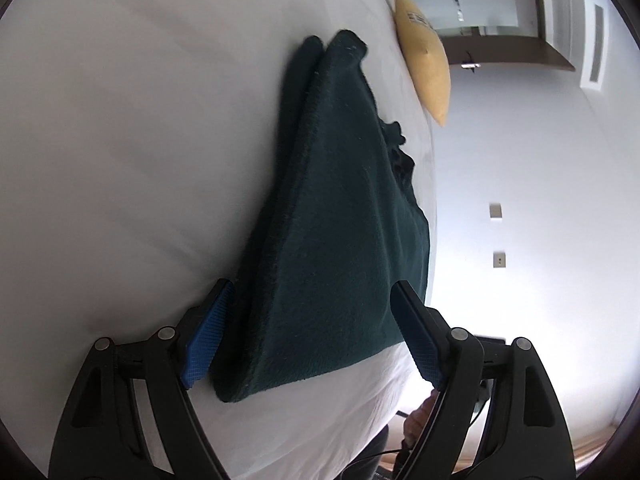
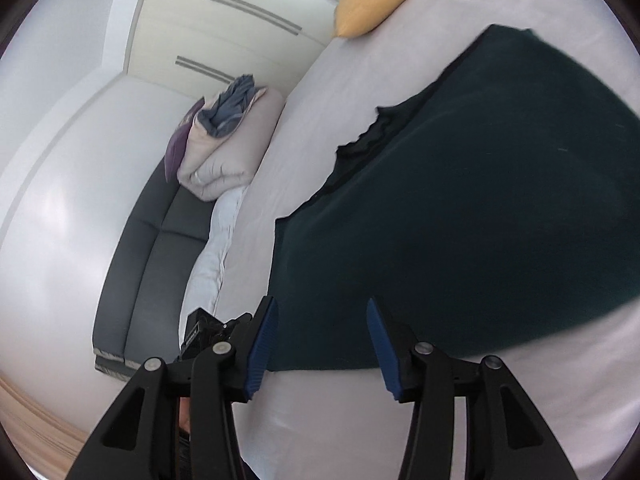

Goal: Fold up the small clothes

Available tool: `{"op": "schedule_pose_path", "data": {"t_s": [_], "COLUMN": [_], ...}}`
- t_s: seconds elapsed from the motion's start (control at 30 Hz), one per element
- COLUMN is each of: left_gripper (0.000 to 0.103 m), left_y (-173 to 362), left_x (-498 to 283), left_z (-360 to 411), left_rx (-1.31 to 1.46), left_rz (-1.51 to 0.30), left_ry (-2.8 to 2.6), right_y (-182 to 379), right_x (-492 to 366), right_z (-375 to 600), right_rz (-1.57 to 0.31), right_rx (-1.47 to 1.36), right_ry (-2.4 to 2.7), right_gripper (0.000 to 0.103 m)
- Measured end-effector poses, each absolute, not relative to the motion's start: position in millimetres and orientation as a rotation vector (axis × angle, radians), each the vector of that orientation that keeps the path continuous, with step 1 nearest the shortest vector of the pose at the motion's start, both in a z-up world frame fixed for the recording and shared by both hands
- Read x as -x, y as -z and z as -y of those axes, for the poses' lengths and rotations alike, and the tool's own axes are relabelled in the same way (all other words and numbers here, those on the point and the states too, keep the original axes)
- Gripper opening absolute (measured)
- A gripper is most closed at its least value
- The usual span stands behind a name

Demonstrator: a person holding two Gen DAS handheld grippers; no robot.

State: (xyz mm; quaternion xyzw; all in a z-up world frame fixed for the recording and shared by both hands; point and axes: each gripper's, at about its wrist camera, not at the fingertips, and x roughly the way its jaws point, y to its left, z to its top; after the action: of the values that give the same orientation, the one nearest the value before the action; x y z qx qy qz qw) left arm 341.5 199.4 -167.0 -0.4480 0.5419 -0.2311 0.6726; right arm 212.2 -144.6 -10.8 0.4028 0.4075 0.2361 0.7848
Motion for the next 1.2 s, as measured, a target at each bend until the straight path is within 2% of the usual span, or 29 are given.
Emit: {"op": "schedule_pose_path", "data": {"t_s": [0.03, 0.1, 0.17, 0.3, 0.33, 0.47, 0.5, 0.77, 0.83, 1.2], "left_gripper": [0.078, 0.065, 0.038, 0.02, 0.013, 0.011, 0.011, 0.01, 0.01, 0.01], "left_y": [167, 168, 172, 177, 175, 156, 149, 88, 76, 65], "left_x": [-341, -341, -339, -338, -337, -333, -331, -325, -323, -325], "left_z": [-198, -197, -194, -187, -187, -184, -183, -137, -115, -27], "left_rx": [1.011, 1.009, 1.009, 1.004, 1.012, 0.994, 0.987, 0.793, 0.71, 0.518], "left_rz": [-1.216, -1.217, -1.234, -1.233, -1.217, -1.165, -1.156, -1.084, -1.074, -1.09], "left_ry": [0.533, 0.542, 0.548, 0.542, 0.546, 0.554, 0.558, 0.573, 0.573, 0.604], "right_y": [10, 10, 10, 13, 13, 18, 19, 19, 17, -8], "right_x": [-221, -230, -240, -261, -266, -284, -287, -315, -322, -367], "right_z": [136, 126, 115, 96, 91, 81, 80, 84, 84, 77], "right_rz": [-0.887, -0.905, -0.921, -0.953, -0.962, -0.989, -0.994, -1.014, -1.029, -1.103], "right_rx": [-0.86, -0.838, -0.819, -0.794, -0.783, -0.767, -0.772, -0.802, -0.808, -0.748], "right_ry": [-0.517, -0.529, -0.545, -0.571, -0.573, -0.585, -0.59, -0.647, -0.673, -0.809], "right_gripper": [0.051, 0.051, 0.051, 0.051, 0.051, 0.052, 0.057, 0.066, 0.072, 0.079]}}
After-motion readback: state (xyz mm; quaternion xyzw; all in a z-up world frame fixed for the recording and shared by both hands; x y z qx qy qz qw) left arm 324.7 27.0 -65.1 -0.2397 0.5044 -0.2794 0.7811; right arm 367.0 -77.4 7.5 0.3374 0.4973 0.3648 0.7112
